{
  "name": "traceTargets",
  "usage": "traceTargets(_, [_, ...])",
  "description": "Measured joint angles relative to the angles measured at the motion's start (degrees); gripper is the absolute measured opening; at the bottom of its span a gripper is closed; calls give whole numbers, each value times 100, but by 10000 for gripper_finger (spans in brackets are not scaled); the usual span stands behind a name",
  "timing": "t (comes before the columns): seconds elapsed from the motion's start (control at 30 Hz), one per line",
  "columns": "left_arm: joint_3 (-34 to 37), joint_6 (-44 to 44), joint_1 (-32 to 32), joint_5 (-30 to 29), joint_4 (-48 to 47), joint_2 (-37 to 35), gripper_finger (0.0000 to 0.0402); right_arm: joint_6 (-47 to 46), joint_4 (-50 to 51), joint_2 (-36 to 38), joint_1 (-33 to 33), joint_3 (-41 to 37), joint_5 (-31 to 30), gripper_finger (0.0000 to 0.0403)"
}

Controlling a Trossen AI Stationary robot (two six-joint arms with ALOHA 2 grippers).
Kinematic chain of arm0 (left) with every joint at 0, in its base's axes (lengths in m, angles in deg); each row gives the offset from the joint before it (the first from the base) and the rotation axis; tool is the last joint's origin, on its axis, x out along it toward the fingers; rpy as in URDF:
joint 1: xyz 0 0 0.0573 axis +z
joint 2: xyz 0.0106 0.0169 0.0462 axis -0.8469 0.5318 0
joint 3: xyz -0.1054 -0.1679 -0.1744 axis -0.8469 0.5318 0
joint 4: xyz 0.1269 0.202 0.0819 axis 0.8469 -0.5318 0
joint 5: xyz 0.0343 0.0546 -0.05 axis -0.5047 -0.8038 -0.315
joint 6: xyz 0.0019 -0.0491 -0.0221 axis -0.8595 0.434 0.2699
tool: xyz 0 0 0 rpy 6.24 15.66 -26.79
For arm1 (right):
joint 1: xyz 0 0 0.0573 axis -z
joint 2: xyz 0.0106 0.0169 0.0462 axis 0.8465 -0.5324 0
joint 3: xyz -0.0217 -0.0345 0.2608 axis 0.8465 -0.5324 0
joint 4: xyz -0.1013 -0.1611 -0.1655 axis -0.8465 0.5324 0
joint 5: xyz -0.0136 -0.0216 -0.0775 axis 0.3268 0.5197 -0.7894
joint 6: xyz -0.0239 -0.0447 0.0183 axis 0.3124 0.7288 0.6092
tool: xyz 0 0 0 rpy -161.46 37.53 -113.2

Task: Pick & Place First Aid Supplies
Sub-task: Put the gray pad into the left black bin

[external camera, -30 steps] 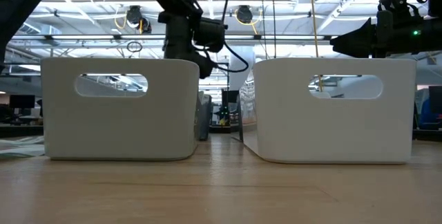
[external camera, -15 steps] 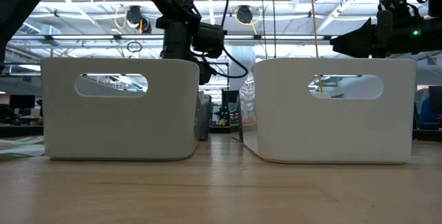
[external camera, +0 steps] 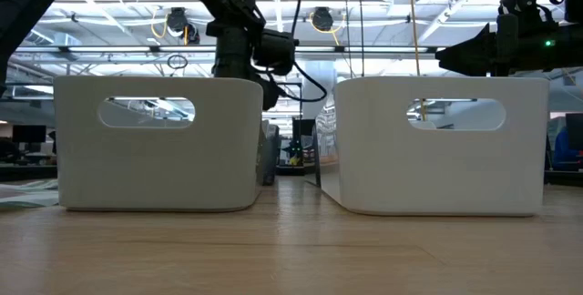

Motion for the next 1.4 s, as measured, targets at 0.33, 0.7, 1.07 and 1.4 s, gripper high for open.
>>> traceTargets(0.33, [-491,16,231,-2,-471,-299,313,0,0,0,0,0,0,279])
traceTargets(0.7, [-906,-41,431,12,-1060,-310,284,0,0,-2,0,2,0,279])
traceTargets(1.07, [-777,14,1734,-14,-1343,-481,289,0,0,-1,0,1,0,279])
traceTargets(1.4, [-777,318,2892,-205,-1736,-478,272,1,0,0,0,0,0,279])
